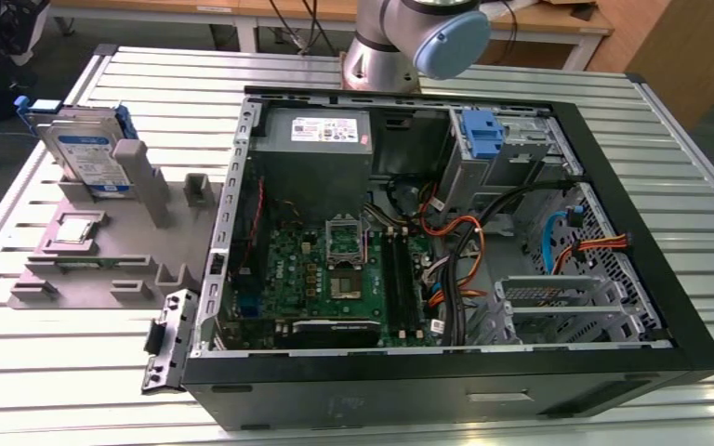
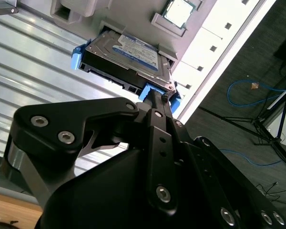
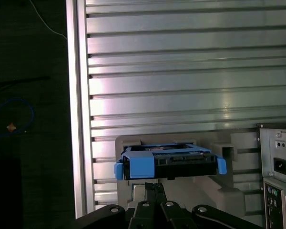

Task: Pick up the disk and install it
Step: 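Pick up the disk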

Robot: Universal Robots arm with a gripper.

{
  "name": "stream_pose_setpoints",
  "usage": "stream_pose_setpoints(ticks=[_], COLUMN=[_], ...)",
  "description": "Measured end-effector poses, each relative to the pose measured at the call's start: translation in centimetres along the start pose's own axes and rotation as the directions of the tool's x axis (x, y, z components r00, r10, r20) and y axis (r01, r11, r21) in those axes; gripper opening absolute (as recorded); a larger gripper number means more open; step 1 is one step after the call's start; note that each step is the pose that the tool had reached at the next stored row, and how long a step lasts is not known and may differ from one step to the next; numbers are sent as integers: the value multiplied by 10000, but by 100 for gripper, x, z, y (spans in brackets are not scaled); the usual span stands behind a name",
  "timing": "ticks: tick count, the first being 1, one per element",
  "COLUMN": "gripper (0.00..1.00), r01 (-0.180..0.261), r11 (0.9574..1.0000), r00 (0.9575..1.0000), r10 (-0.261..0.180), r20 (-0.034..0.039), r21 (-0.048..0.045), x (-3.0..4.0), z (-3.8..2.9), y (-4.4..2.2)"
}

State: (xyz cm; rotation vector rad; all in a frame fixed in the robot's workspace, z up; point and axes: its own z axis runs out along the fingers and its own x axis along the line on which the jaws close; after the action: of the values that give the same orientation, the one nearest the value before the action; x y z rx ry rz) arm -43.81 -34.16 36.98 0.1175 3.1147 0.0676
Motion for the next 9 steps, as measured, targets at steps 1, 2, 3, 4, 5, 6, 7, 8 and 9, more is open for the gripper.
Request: stream_pose_setpoints(ticks=[1,2,3,4,5,6,7,8,9], gripper=[10,10,10,10,10,10,10,10,10], r01=[0,0,0,5,26,89,175,251,291], r11=[10000,10000,10000,10000,10000,10000,9998,9997,9996], r00=[10000,10000,10000,10000,10000,10000,9998,9997,9996], r10=[0,0,0,-5,-26,-89,-175,-251,-291], r20=[0,0,0,0,-1,-4,-8,-11,-13], r21=[0,0,0,0,-2,-2,-4,-5,-6], x=[0,1,1,1,2,2,2,2,2], z=[0,0,0,0,0,0,0,0,0], y=[0,0,0,0,0,0,0,0,0])
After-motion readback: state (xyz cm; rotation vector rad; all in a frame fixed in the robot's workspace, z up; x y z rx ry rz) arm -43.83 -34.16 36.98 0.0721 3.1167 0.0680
